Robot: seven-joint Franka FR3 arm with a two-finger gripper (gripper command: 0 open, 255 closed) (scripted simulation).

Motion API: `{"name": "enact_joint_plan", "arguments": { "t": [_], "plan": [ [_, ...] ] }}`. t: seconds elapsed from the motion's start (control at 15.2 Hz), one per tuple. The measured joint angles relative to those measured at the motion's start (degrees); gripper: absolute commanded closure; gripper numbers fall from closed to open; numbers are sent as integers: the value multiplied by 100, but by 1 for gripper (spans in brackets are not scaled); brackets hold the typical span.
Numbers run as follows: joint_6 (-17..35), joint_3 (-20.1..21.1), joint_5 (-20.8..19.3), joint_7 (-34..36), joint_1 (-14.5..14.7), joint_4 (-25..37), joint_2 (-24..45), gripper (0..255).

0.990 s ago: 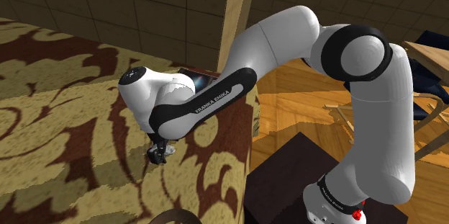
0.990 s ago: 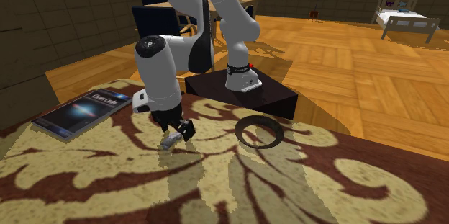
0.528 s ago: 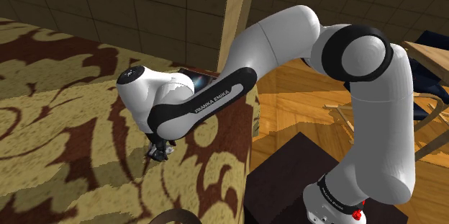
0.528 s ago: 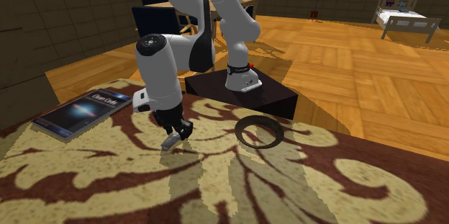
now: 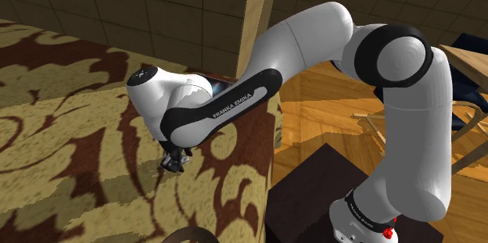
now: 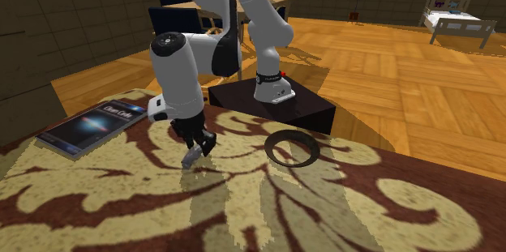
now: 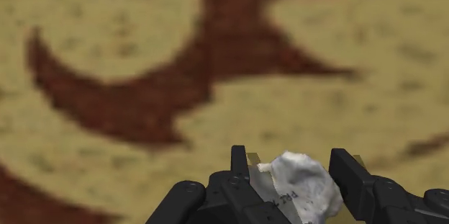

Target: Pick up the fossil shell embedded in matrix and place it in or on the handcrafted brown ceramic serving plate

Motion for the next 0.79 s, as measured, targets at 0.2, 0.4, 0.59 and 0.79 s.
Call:
{"name": "enact_joint_plan", "arguments": {
  "t": [0.2, 0.4, 0.59, 0.79],
  "plan": [
    [-155, 58, 91, -71, -54, 32, -145, 255],
    [-320, 109, 167, -107, -63, 113, -244, 255],
    [-473, 159, 248, -167, -101, 165, -370, 255],
    [-630, 208, 330, -222, -135, 223, -492, 255]
  ]
}}
